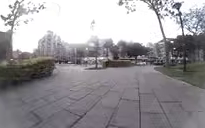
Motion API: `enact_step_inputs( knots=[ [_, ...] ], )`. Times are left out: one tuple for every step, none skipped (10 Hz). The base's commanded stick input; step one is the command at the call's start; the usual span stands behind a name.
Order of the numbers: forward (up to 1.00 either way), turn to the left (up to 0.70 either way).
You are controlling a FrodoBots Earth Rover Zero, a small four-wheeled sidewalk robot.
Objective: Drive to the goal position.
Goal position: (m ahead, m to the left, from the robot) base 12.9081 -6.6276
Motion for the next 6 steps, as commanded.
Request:
enact_step_inputs(
  knots=[
    [1.00, 0.00],
    [1.00, -0.11],
    [1.00, 0.00],
    [1.00, 0.00],
    [1.00, -0.11],
    [1.00, -0.40]
  ],
)
